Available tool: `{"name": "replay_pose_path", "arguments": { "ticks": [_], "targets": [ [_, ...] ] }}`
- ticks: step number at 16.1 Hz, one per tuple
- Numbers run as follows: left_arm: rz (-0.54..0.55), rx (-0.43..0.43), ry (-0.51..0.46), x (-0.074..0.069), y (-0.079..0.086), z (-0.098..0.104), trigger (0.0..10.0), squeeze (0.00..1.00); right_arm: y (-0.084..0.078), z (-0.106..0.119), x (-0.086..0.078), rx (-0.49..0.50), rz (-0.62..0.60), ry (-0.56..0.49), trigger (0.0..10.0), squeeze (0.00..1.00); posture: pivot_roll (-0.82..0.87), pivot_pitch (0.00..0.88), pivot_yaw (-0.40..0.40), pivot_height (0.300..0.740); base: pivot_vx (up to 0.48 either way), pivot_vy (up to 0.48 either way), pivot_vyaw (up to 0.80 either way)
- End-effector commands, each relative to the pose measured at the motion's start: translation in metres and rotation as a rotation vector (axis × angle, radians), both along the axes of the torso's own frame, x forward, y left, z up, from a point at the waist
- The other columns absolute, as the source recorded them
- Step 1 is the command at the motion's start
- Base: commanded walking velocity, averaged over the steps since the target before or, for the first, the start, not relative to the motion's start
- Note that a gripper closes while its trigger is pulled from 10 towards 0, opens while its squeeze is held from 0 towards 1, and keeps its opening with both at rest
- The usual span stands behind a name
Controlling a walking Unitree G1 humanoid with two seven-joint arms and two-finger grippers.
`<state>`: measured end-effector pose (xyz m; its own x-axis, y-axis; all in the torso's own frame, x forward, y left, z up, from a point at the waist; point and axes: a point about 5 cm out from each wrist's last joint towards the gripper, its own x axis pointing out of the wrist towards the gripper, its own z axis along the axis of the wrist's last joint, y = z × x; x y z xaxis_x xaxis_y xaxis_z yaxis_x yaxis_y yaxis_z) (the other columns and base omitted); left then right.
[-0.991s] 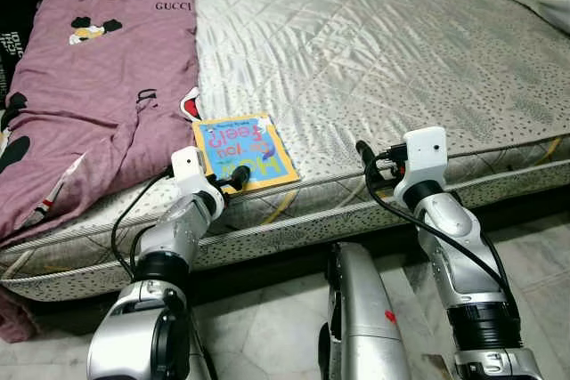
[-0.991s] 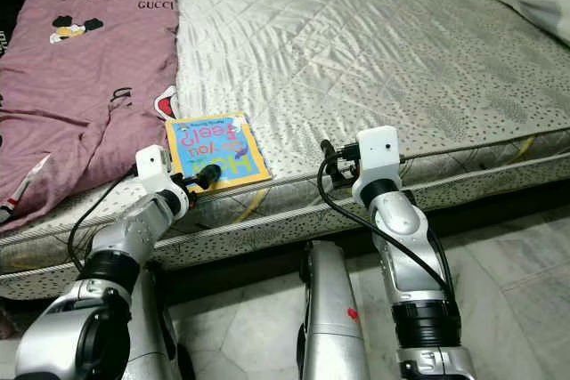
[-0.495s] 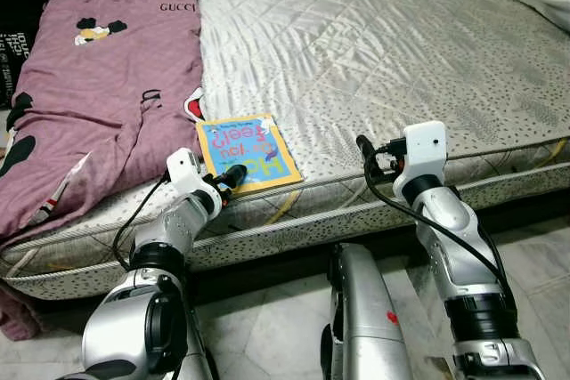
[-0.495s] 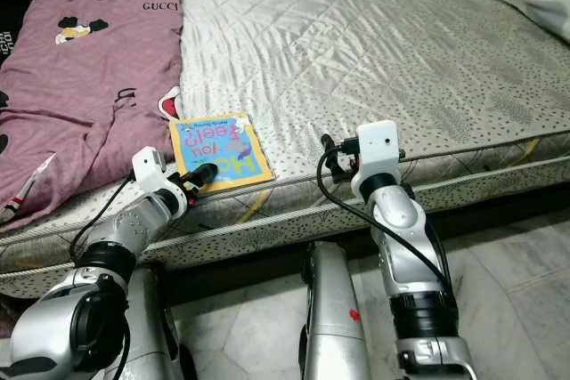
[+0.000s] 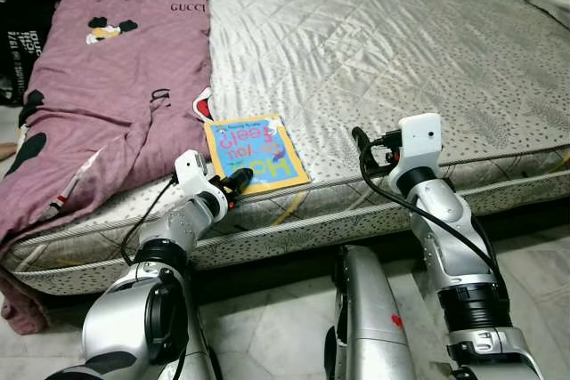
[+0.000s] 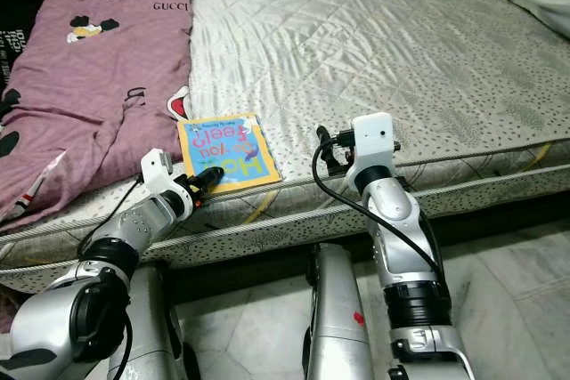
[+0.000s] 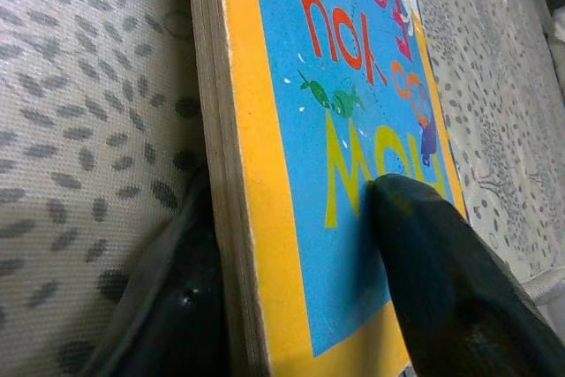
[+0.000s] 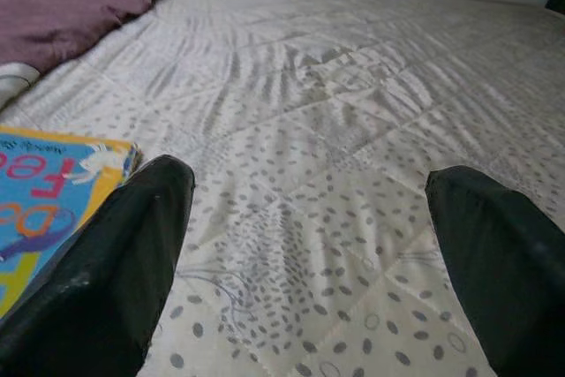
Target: Clean up the room
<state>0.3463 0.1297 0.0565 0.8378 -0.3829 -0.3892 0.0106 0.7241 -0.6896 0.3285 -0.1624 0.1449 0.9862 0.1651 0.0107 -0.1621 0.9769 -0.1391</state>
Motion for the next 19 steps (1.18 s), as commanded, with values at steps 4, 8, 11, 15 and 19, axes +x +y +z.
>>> {"name": "replay_pose_path", "arguments": {
  "ticks": [4,8,11,15,19],
  "targets": [
    [-0.069,-0.039,0.100,-0.012,-0.016,-0.016,0.0,0.00,0.003,0.002,0.004,0.000,-0.001,-0.016,10.0,0.00,-0.22,0.000,-0.002,0.471,0.000,0.000,0.00],
    [-0.061,-0.036,0.093,-0.011,-0.015,-0.015,0.0,0.00,0.005,0.004,0.008,0.003,0.006,-0.026,10.0,0.00,-0.21,0.000,0.000,0.471,0.000,0.000,0.00],
    [-0.046,-0.025,0.082,-0.010,-0.012,-0.015,0.0,0.00,0.007,0.002,0.009,0.008,0.010,-0.029,10.0,0.00,-0.21,0.000,0.004,0.471,0.000,0.000,0.00],
    [-0.035,0.027,0.026,-0.006,-0.008,-0.011,0.0,0.00,0.019,-0.003,0.007,0.031,0.040,-0.023,10.0,0.00,-0.20,0.000,0.006,0.471,0.000,0.000,0.00],
    [-0.037,0.126,-0.095,0.003,-0.006,0.001,0.0,0.00,0.040,-0.005,0.008,0.072,0.092,-0.021,10.0,0.00,-0.18,0.000,0.008,0.471,0.000,0.000,0.00]
  ]
}}
